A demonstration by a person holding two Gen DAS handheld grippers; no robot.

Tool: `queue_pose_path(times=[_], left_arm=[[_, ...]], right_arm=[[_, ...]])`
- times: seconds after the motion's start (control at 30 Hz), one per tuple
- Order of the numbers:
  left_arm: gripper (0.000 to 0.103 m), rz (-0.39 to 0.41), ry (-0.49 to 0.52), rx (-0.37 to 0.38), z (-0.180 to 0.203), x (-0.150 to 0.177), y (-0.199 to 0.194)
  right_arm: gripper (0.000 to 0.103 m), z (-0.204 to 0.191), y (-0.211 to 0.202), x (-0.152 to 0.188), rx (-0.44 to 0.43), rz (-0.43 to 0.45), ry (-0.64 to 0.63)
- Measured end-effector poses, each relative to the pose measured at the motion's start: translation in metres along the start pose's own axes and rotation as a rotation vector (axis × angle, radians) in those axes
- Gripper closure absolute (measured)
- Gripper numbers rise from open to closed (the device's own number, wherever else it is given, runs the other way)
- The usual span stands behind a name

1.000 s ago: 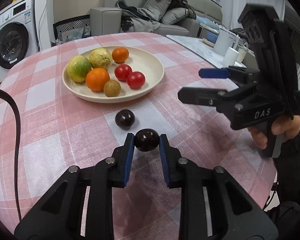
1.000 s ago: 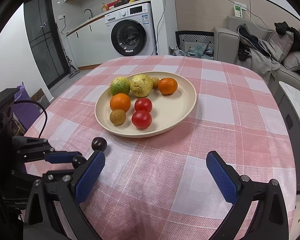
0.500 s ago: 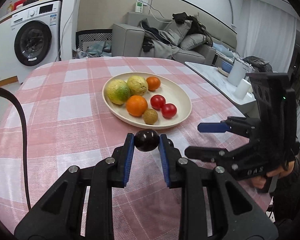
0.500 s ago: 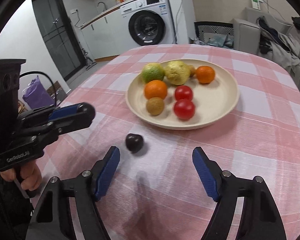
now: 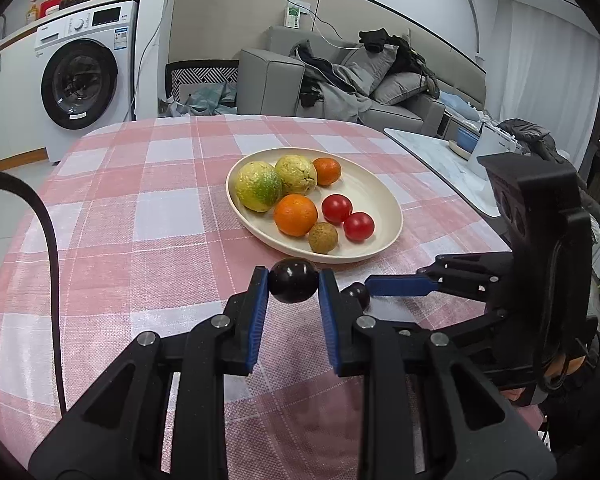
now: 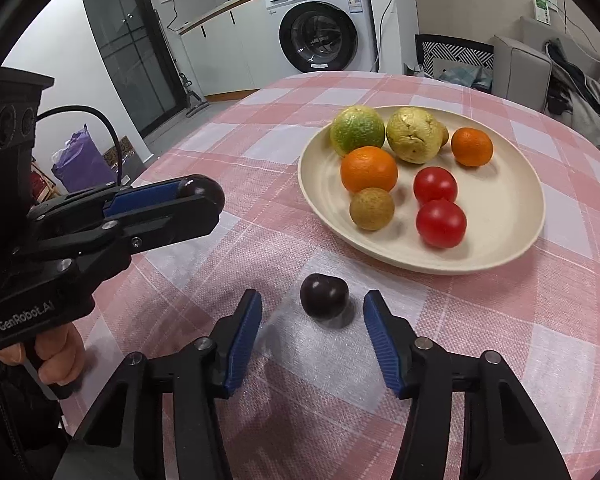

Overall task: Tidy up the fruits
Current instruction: 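Close the right tool on the other dark plum while the left tool holds its plum, then carry both plums onto the cream plate and open both tools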

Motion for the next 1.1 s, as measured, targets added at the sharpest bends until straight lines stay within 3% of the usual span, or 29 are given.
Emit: queue_pose_path(times=[0.03,0.13,0.3,0.63,1.1], left_arm=[[0.081,0.002,-0.002,0.001,0.000,0.000,-0.001],[0.081,0.004,-0.003,0.002,-0.001,0.000,0.000],[0.081,0.000,-0.007,-0.003,-0.001,-0.001,0.002],[0.081,0.003,-0.006,-0.002,0.000,-0.002,0.005],[0.081,0.030,0.000,-0.023,0.013,-0.021,0.018]], right_arm=[[0.063,-0.001,0.002,0.000,0.002,-0.003,-0.002],[0.064,0.001,0.003,-0.002,0.011,-0.003,0.004],[0.077,0.004,0.004,-0.002,0.036,-0.004,0.011],[0.078,0.014,-0.011,-0.004,0.032,0.052,0.038],[0.078,0.059,-0.058,-0.018,0.150,0.217,0.158]])
Point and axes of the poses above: each gripper's, at about its wrist camera, not at the fingertips, and y roughly the way its jaws point, z to its right, x to its underside, the point moved 4 cm from there along y, roughly the way its jaws point, and after that the axes turned 5 degrees about -y, right-handed, at the moved point
